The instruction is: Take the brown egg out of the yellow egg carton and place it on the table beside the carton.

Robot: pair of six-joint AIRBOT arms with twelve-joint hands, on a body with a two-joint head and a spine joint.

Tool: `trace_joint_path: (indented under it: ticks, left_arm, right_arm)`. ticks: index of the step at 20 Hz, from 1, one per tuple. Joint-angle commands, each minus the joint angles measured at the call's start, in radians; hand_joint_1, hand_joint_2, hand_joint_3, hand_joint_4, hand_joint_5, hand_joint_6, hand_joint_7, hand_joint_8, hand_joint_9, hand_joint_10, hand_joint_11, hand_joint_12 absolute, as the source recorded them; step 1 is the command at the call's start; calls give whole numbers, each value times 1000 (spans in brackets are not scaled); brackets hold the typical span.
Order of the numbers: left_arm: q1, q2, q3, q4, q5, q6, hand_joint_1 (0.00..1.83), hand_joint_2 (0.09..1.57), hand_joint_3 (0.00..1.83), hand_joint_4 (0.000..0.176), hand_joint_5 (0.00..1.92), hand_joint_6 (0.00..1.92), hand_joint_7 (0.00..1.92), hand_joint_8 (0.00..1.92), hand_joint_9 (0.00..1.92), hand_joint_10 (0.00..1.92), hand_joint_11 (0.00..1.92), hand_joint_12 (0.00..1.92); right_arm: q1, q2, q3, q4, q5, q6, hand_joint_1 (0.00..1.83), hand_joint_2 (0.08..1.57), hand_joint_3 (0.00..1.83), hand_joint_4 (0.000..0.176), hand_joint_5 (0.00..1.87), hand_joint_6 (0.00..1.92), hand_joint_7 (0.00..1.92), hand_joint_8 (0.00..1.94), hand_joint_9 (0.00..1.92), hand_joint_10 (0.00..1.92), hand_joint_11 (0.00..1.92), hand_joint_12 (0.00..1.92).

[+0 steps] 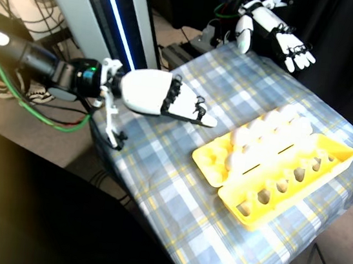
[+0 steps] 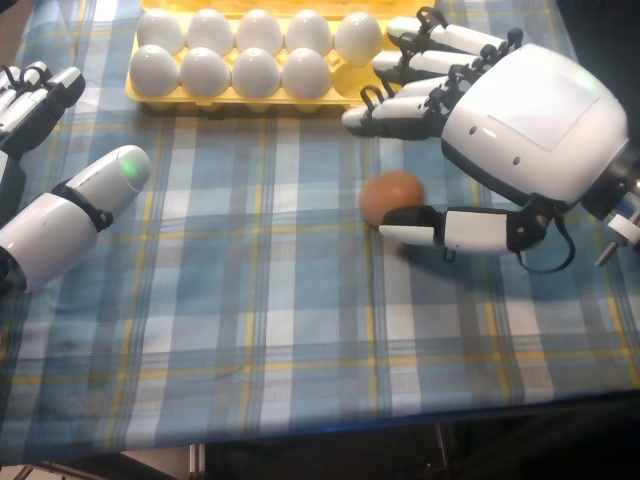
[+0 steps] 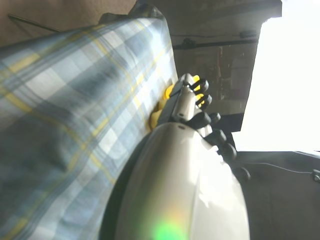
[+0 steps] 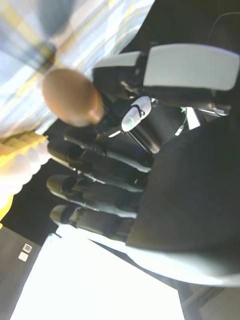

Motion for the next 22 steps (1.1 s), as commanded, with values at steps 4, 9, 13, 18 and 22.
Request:
trace_joint_path:
  ticks: [4, 9, 13, 18, 22]
  left_arm:
    - [-6, -4, 1, 41, -116, -4, 0, 1073, 1, 10, 327, 1, 167, 2, 88, 3, 0, 0]
    - [-3, -4, 0, 38, -119, -4, 0, 1069, 0, 10, 324, 0, 171, 2, 91, 2, 0, 0]
    - [-3, -3, -1, 38, -120, -4, 0, 1067, 0, 20, 323, 0, 164, 0, 82, 0, 0, 0]
    - [-3, -3, -2, 37, -126, -4, 0, 1075, 3, 14, 323, 0, 172, 3, 88, 2, 0, 0]
    - [-3, -4, -6, 35, -130, -4, 0, 1071, 1, 8, 318, 2, 168, 0, 77, 0, 0, 0]
  right_arm:
    - [10, 8, -8, -11, 195, 0, 839, 871, 0, 0, 343, 0, 405, 0, 193, 0, 69, 0]
    - [-16, 79, -37, 66, 334, -1, 660, 903, 7, 0, 189, 0, 222, 0, 65, 0, 1, 0]
    - [-69, 144, -92, 119, 458, -58, 296, 889, 1, 0, 169, 1, 168, 1, 58, 6, 23, 10]
    - [-136, 184, -189, 175, 519, -241, 0, 900, 0, 0, 119, 0, 124, 0, 37, 0, 24, 8]
    - [-228, 184, -225, 265, 600, -241, 0, 846, 0, 0, 44, 0, 55, 0, 0, 0, 0, 0]
